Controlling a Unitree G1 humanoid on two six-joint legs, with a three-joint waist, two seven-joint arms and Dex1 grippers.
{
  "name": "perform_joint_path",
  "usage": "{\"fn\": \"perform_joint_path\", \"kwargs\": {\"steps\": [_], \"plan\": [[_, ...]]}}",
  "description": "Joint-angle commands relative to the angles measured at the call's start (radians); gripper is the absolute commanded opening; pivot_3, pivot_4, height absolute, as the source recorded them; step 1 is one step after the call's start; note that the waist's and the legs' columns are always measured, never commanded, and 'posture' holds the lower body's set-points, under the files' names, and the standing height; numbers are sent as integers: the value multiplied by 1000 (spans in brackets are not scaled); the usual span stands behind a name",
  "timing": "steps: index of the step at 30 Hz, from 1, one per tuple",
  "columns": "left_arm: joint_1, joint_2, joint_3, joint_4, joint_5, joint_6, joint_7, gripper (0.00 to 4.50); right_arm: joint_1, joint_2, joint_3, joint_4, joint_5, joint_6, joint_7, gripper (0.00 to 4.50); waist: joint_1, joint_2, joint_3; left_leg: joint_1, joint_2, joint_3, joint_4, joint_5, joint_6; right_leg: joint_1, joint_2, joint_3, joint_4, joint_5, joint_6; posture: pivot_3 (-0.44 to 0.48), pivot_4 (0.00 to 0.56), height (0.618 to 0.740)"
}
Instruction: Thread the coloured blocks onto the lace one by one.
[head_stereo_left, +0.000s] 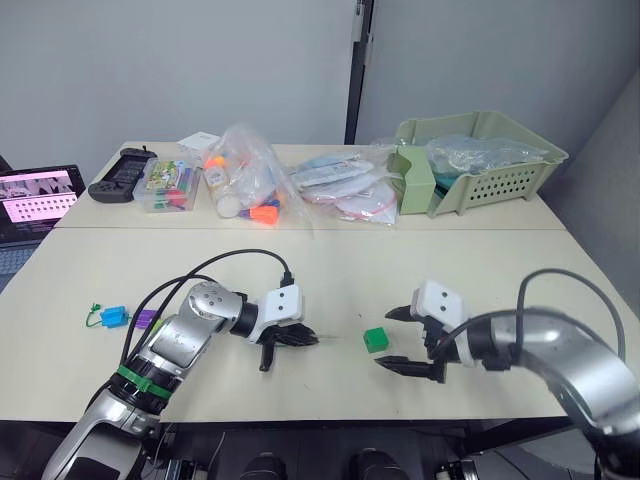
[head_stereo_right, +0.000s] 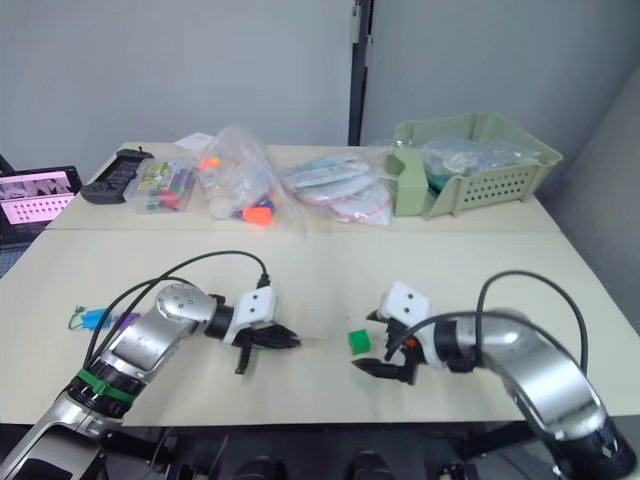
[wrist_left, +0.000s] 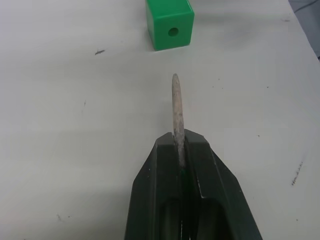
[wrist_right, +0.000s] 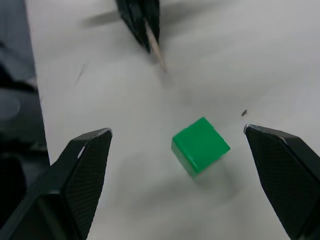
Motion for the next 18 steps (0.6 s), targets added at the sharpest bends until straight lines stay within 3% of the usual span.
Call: {"fn": "perform_joint_path", "kwargs": {"steps": [1,7,17,18], "plan": [[-6,6,23,-54,-15,12,0,0,-56,4,89,139,-107,-184,83,4470,1,0,0,-1,0,0,0,0,0,-1,0,0,0,0,0,0,150,740],[24,22,30,-116,-24,49,7,0,-140,62,153,326,-172,-351,176,4470,5,0,0,-1,-1,0,1,0,0,-1,-1,0,1,0,0,0,150,740],[32,23,31,-150,-28,79,20,0,-137,84,130,363,-180,-359,204,1205,19,0,0,-1,-1,0,1,0,0,-1,-2,0,2,0,0,0,150,740],[30,21,33,-159,-31,85,22,0,-134,97,120,348,-172,-338,182,1178,19,0,0,-1,-1,0,2,0,0,-1,-2,0,2,0,0,0,150,740]]}}
